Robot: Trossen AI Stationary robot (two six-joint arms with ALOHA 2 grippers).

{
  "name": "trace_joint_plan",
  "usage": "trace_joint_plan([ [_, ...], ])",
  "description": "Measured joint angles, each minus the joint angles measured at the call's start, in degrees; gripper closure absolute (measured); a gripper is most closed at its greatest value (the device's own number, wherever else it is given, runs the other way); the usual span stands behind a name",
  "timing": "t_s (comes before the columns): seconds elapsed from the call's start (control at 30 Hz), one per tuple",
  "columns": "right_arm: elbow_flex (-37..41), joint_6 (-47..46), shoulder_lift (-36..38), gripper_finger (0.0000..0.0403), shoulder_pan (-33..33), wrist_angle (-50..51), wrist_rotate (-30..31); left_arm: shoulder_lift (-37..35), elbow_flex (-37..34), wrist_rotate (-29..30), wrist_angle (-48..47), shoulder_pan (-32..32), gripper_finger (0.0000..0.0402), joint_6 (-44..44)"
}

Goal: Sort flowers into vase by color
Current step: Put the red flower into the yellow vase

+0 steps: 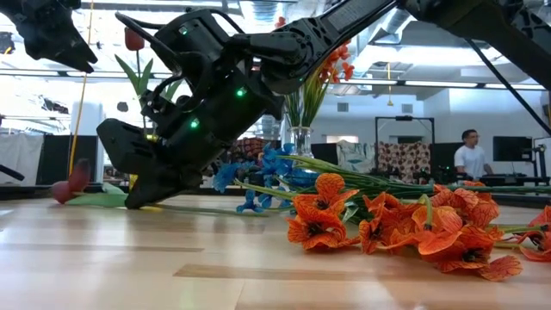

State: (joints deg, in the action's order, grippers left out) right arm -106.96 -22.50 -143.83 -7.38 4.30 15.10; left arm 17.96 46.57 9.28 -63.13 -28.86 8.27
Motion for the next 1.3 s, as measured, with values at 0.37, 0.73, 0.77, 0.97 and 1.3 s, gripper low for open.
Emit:
trace_joint_plan([
  [0.37,0.2,4.8,9.6,0.0368,-1.6,8.9,-1.0,0.0,0.0,-1.5,0.0,0.0,0.0157,-0.7],
  [0.73,0.1,9.3,19.0,0.0372,-2.2,21.9,6.2,0.0,0.0,-1.5,1.4,0.0,0.0157,-0.6],
  [0.77,0.2,9.3,19.5,0.0372,-2.3,23.4,7.3,0.0,0.0,-1.6,1.4,0.0,0.0157,-0.6],
  [0.97,0.3,9.4,23.5,0.0374,-3.7,31.0,11.1,0.0,0.0,-1.7,1.4,0.0,0.0157,-0.6],
  [1.3,14.5,7.7,34.6,0.0374,-5.0,22.9,13.5,0.0,0.0,-10.0,4.6,0.0,0.0157,-3.1],
])
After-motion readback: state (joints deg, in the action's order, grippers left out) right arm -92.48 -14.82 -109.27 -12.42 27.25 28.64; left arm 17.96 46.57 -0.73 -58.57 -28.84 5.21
